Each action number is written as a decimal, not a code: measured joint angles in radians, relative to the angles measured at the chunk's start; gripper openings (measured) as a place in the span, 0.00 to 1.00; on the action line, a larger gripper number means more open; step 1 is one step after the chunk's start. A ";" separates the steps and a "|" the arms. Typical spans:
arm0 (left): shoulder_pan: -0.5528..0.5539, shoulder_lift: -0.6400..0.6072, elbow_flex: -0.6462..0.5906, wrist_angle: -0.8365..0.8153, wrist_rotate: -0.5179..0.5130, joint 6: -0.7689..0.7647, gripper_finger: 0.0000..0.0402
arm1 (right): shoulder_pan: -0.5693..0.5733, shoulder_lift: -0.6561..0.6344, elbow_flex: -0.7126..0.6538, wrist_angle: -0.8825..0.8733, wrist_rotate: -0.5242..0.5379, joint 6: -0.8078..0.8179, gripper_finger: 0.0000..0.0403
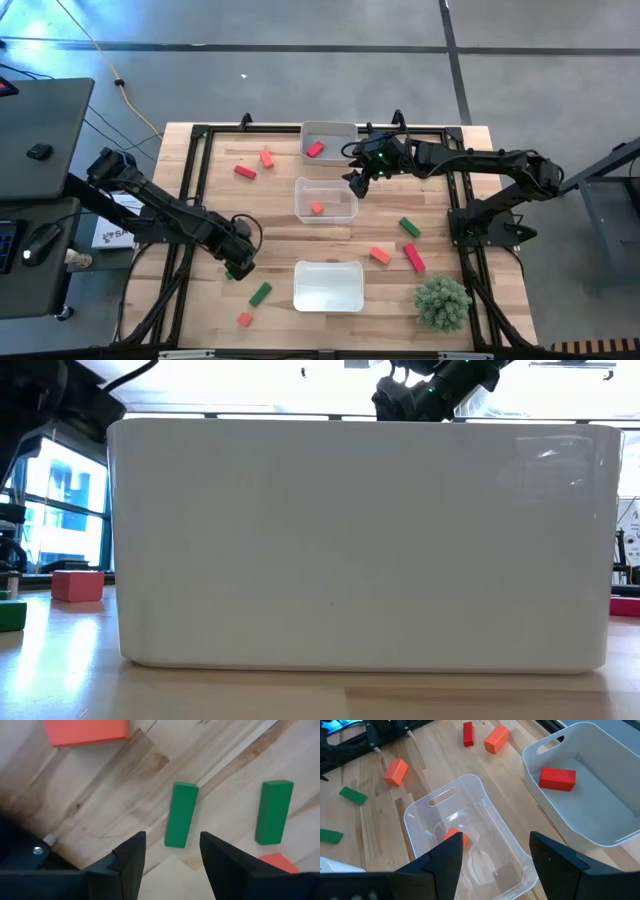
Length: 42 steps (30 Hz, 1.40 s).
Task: Sort & place blocks by color
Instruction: Put the center left green block into the white bin
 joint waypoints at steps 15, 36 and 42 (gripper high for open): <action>0.000 0.000 -0.117 0.197 -0.008 0.048 0.44 | 0.000 0.000 0.000 0.000 -0.006 0.035 0.54; -0.061 0.050 -0.125 0.231 -0.023 0.155 0.44 | 0.000 0.000 0.000 0.000 -0.005 0.062 0.54; -0.061 0.126 -0.125 0.284 -0.022 0.165 0.44 | 0.000 0.000 0.000 0.000 -0.005 0.062 0.54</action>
